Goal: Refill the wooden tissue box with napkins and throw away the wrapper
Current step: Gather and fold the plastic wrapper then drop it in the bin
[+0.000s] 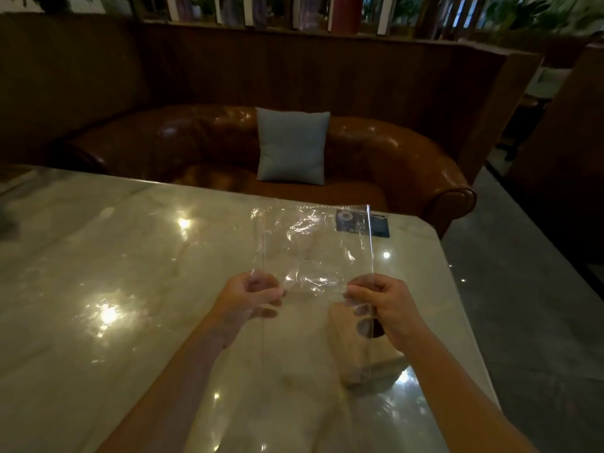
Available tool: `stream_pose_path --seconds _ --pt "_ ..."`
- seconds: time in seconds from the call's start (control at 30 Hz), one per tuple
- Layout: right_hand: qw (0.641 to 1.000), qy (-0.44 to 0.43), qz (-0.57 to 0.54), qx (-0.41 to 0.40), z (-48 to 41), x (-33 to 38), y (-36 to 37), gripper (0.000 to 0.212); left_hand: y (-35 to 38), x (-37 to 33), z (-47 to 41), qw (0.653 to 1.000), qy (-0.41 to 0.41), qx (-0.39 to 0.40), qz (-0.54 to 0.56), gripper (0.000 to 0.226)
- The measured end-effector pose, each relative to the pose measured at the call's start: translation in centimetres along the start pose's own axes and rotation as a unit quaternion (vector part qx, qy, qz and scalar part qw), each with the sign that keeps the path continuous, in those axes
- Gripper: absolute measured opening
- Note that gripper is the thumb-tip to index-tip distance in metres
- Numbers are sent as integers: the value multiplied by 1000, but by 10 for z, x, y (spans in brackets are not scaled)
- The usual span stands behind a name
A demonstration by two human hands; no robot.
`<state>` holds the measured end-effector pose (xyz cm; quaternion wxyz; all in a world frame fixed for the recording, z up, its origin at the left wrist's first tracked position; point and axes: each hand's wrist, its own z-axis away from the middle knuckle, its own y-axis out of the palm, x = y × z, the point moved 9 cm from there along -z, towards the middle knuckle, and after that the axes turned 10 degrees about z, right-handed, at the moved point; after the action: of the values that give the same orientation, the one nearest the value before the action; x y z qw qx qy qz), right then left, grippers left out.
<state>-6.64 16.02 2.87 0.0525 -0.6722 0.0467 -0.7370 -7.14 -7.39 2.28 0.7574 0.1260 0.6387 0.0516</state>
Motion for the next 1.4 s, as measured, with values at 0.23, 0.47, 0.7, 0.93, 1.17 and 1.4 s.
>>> stream_pose_path --seconds 0.23,0.47,0.7,0.93,1.17,1.4 --pt "994 -10 74 85 2 -1 -3 6 2 -19 2 999 24 -17 -41 15" --pt "996 5 28 81 0 -7 -11 12 3 -25 4 997 21 -5 -77 16" --pt "997 34 2 62 -3 -21 -23 19 5 -23 8 998 13 9 -64 16" --pt "991 42 -59 111 -1 -23 -27 22 6 -26 9 998 27 -13 -50 9" --pt "996 34 -31 79 2 -21 -41 17 11 -25 13 998 29 -24 -56 11" --pt "993 29 -68 92 5 -20 -47 18 17 -29 18 999 33 -17 -26 19"
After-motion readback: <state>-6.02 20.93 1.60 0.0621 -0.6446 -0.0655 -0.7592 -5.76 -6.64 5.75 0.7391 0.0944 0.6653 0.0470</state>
